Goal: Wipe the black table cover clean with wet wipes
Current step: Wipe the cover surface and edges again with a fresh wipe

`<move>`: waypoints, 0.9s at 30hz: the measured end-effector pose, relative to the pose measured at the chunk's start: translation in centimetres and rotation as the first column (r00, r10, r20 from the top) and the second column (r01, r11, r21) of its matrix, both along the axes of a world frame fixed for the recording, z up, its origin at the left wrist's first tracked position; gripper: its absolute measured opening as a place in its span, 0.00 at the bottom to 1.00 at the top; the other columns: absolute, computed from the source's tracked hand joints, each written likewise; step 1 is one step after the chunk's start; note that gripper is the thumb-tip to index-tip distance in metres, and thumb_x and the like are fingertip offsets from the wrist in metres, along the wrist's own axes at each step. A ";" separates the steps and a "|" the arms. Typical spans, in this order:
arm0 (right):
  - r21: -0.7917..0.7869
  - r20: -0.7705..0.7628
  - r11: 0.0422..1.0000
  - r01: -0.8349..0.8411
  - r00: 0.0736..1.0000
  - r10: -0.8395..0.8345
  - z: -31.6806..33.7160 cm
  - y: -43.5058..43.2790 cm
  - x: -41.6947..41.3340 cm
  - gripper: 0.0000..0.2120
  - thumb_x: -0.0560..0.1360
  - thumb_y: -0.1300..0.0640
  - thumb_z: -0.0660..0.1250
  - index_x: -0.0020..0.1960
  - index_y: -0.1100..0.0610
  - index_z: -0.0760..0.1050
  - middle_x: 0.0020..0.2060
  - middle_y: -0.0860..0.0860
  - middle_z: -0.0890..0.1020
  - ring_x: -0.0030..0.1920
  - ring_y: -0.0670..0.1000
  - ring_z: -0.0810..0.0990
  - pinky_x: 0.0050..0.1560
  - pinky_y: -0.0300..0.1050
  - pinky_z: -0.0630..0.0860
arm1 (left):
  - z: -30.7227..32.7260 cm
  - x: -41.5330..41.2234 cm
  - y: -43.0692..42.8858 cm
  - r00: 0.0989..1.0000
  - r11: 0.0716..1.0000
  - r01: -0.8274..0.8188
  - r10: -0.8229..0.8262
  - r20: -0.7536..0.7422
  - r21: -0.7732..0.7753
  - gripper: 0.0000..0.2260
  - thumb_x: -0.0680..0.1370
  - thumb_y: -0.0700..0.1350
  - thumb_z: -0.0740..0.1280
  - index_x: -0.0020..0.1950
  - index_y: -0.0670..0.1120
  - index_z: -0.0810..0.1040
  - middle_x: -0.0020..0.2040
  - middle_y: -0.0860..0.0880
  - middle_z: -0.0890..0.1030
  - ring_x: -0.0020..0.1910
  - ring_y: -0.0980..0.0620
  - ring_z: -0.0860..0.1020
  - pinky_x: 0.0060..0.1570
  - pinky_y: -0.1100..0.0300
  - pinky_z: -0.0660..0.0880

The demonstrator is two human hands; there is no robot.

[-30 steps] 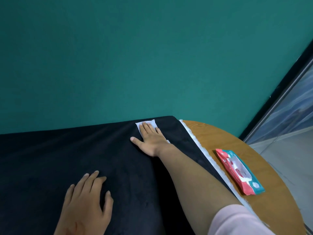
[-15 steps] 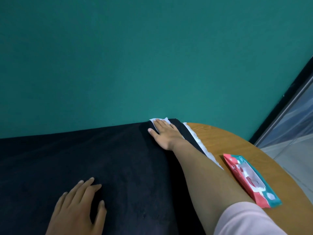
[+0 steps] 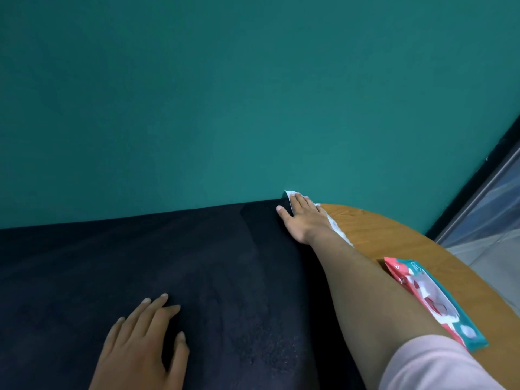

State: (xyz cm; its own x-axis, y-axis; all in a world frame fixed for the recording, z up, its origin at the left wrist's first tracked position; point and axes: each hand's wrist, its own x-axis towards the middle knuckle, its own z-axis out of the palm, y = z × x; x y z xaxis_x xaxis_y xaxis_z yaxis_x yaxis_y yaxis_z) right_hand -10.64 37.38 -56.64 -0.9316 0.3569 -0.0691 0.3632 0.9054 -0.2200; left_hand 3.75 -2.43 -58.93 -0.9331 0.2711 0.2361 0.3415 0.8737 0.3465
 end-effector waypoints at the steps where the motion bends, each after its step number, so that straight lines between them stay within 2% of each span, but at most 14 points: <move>1: -0.002 -0.001 1.000 0.009 1.000 -0.009 0.1 -0.1 0.1 0.40 0.82 0.28 0.41 0.87 0.49 0.42 0.86 0.45 0.43 0.85 0.47 0.40 0.84 0.54 0.40 | -0.2 0.0 -0.1 1.000 1.000 -0.002 0.002 -0.003 0.002 0.21 0.74 0.60 0.58 0.60 0.55 0.82 0.69 0.53 0.80 0.71 0.45 0.77 0.68 0.37 0.71; 10: 0.018 0.029 1.000 -0.024 0.999 0.024 0.2 -1.4 0.7 0.46 0.79 0.24 0.38 0.87 0.52 0.39 0.86 0.48 0.39 0.84 0.49 0.35 0.84 0.56 0.37 | -0.4 -0.1 0.0 1.000 0.999 -0.006 0.006 -0.011 -0.041 0.21 0.74 0.59 0.57 0.60 0.55 0.81 0.69 0.52 0.81 0.70 0.44 0.78 0.66 0.36 0.74; 20: 0.021 0.059 0.994 -0.104 0.993 0.102 0.2 -3.6 1.3 0.48 0.78 0.23 0.39 0.87 0.53 0.39 0.86 0.49 0.39 0.84 0.49 0.34 0.83 0.57 0.36 | -0.4 0.1 0.3 0.999 0.998 -0.017 0.015 -0.031 -0.055 0.21 0.74 0.57 0.57 0.60 0.52 0.82 0.67 0.51 0.81 0.69 0.43 0.79 0.65 0.36 0.75; 27: 0.006 0.058 0.988 -0.155 0.986 0.154 0.4 -7.4 0.3 0.49 0.78 0.23 0.40 0.87 0.55 0.40 0.86 0.50 0.40 0.84 0.50 0.34 0.83 0.57 0.36 | 0.0 0.6 0.3 1.000 1.000 -0.018 0.018 -0.011 -0.021 0.20 0.75 0.57 0.57 0.61 0.54 0.80 0.68 0.53 0.80 0.71 0.46 0.76 0.69 0.38 0.73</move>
State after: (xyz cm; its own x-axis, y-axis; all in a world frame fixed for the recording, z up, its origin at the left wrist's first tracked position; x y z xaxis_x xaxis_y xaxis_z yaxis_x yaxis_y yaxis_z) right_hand -10.37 29.97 -56.24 -0.9703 0.2100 -0.1205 0.2304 0.9538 -0.1930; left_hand 4.40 -2.11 -58.88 -0.9353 0.2597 0.2402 0.3295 0.8867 0.3243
